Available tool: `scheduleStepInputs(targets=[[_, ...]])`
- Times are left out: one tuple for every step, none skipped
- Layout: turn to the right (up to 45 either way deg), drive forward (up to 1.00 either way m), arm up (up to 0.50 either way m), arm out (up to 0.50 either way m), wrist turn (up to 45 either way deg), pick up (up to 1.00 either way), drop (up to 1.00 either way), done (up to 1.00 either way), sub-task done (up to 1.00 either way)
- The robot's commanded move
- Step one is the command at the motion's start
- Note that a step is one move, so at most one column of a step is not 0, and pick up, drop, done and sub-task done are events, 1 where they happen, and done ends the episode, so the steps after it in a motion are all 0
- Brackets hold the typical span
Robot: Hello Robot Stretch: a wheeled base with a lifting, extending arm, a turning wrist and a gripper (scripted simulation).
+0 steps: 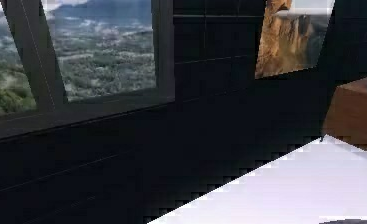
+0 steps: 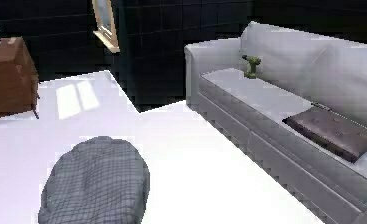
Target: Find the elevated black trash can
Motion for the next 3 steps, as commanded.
scheduleStepInputs(targets=[[-45.0,0.0,0.0,0.0,0.0,0.0,0.0,0.0,0.0],[-45.0,0.0,0.0,0.0,0.0,0.0,0.0,0.0,0.0],[-39.0,0.0,0.0,0.0,0.0,0.0,0.0,0.0,0.0]])
